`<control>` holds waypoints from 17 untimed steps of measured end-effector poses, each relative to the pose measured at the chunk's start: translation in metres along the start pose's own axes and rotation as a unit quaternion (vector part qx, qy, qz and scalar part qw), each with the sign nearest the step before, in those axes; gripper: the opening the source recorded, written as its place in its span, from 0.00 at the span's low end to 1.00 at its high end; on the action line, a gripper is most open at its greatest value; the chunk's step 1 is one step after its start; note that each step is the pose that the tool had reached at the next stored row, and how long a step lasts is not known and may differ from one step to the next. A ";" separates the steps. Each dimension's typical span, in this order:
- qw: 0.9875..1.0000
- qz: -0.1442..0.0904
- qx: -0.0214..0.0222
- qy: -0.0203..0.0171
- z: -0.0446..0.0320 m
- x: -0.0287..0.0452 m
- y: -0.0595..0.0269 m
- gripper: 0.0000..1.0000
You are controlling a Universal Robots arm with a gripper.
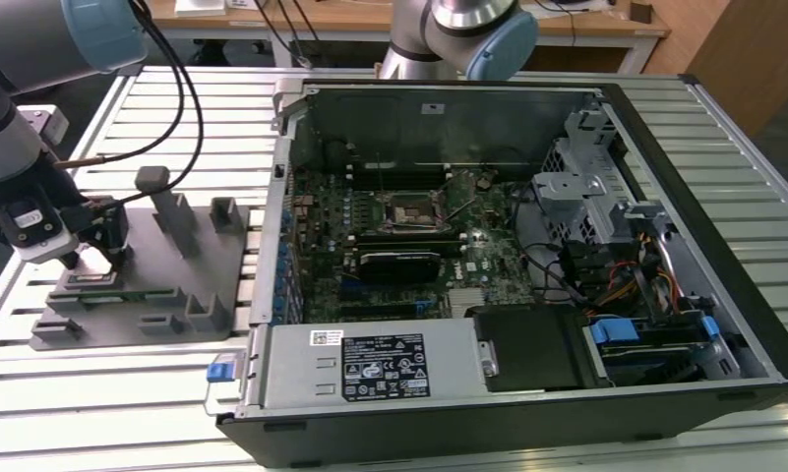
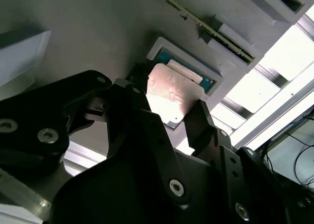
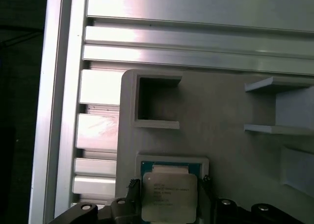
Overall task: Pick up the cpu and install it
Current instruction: 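Pick up the cpu and move it towards the insertion slot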
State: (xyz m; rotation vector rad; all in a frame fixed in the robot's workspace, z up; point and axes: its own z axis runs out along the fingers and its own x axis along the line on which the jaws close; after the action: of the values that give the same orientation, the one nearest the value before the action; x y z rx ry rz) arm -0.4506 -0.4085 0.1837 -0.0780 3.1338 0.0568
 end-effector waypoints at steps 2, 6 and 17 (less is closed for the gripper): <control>1.000 0.000 0.001 0.000 0.0001 0.0000 -0.0001 0.54; 1.000 0.000 0.001 0.000 -0.0009 -0.0001 0.0001 0.54; 1.000 0.000 0.001 0.000 -0.0211 -0.0002 0.0008 0.54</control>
State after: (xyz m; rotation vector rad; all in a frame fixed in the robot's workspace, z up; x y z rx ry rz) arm -0.4506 -0.4085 0.2048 -0.0774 3.1338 0.0525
